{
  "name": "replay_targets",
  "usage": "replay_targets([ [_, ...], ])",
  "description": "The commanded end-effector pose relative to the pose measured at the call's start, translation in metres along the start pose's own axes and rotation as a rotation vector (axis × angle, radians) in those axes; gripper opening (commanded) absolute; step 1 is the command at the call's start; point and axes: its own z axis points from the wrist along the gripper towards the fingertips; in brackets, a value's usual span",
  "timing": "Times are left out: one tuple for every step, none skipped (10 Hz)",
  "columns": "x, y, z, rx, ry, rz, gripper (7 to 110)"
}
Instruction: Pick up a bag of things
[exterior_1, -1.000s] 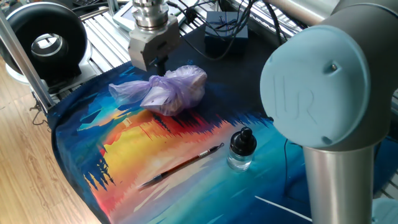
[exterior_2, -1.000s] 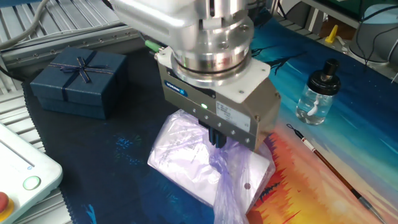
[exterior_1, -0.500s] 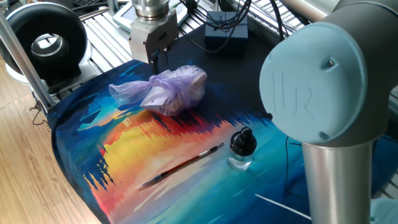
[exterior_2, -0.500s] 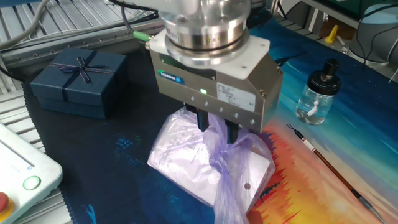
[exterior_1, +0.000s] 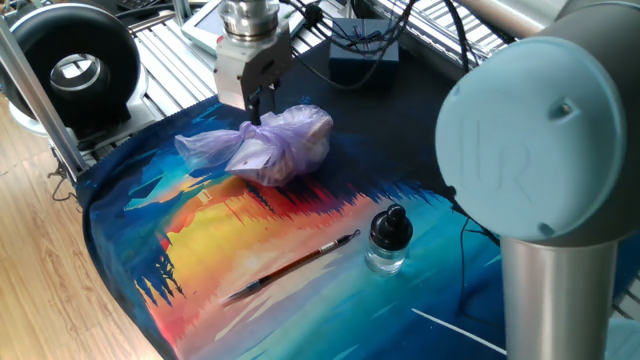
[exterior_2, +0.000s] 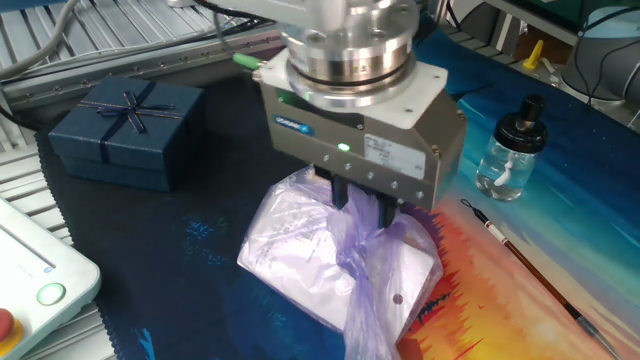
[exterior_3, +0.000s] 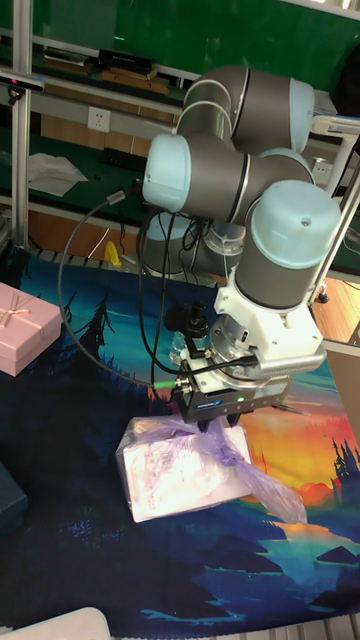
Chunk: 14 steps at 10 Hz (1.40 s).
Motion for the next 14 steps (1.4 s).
replay_targets([
  [0.018,0.007,0.003,-0.015,0.038,0.020,44],
  [0.018,0.007,0.006,-0.013,0.040,0.018,44],
  [0.013,0.010,0.011,-0.018,0.027,0.014,44],
  [0.004,0.014,0.014,-0.033,0.004,0.001,44],
  [-0.003,0.015,0.015,-0.034,-0.009,-0.006,44],
  [-0.010,0.014,0.020,-0.035,-0.023,-0.008,44],
  [-0.017,0.013,0.023,-0.032,-0.037,-0.011,44],
  [-0.019,0.013,0.022,-0.028,-0.043,-0.009,44],
  [-0.021,0.013,0.021,-0.027,-0.051,-0.009,44],
  [-0.024,0.012,0.022,-0.025,-0.060,-0.010,44],
  [-0.027,0.006,0.024,-0.004,-0.066,-0.010,44],
  [-0.030,0.002,0.028,0.003,-0.071,-0.012,44],
  [-0.030,0.003,0.027,0.001,-0.072,-0.016,44],
  [-0.023,0.001,0.023,0.012,-0.057,-0.028,44],
])
